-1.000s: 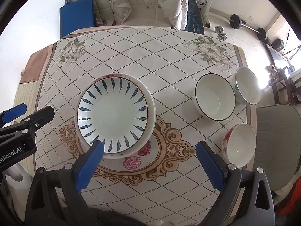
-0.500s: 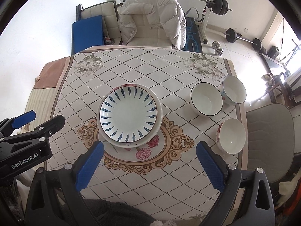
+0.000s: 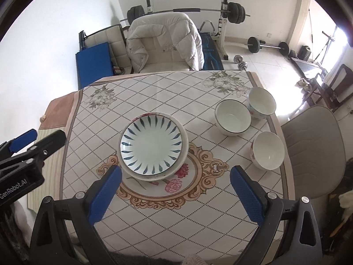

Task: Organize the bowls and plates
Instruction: 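Move both tools away from the stack toward the white bowls, then grasp the rim of the pink-floral white bowl with both tools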

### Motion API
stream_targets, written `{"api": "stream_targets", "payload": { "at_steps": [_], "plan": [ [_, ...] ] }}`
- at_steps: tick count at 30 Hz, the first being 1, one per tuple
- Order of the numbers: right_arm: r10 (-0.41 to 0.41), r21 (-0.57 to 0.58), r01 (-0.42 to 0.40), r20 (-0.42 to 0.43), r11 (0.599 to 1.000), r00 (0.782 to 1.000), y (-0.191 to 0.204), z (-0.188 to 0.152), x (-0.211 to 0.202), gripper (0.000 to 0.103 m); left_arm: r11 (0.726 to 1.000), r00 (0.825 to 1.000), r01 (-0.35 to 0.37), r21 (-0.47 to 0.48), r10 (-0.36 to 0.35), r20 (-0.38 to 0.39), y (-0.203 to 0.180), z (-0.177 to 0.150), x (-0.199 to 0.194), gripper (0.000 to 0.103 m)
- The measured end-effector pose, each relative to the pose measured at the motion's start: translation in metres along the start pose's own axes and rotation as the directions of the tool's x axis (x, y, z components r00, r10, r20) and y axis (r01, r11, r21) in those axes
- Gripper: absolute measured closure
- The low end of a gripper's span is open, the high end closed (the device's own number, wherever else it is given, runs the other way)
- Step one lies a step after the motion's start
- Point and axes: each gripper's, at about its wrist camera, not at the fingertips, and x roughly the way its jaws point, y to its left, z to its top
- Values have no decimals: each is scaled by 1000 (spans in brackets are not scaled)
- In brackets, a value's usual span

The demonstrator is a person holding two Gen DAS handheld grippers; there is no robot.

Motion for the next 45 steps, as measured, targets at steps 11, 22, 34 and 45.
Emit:
{"api": "stream_targets", "payload": {
  "at_steps": [11, 22, 34, 45],
  "plan": [
    [-83, 250, 86, -22, 964, 996, -153, -8, 11, 3, 990, 992, 106, 89, -100, -72, -94, 24, 56, 3],
    [18, 276, 36, -192, 961, 981, -334, 12, 126, 3, 969, 924, 208, 131, -151, -351, -258, 27, 195, 12],
    [208, 230, -119, -414, 966, 886, -377, 5, 251, 21, 963, 798, 262, 60, -181, -574, -325, -13, 299, 41],
    [319, 274, -209, -463, 939, 827, -371, 0, 291, 72, 958, 745, 282, -59, -257, -616, -321, -31, 310, 82]
  ]
}}
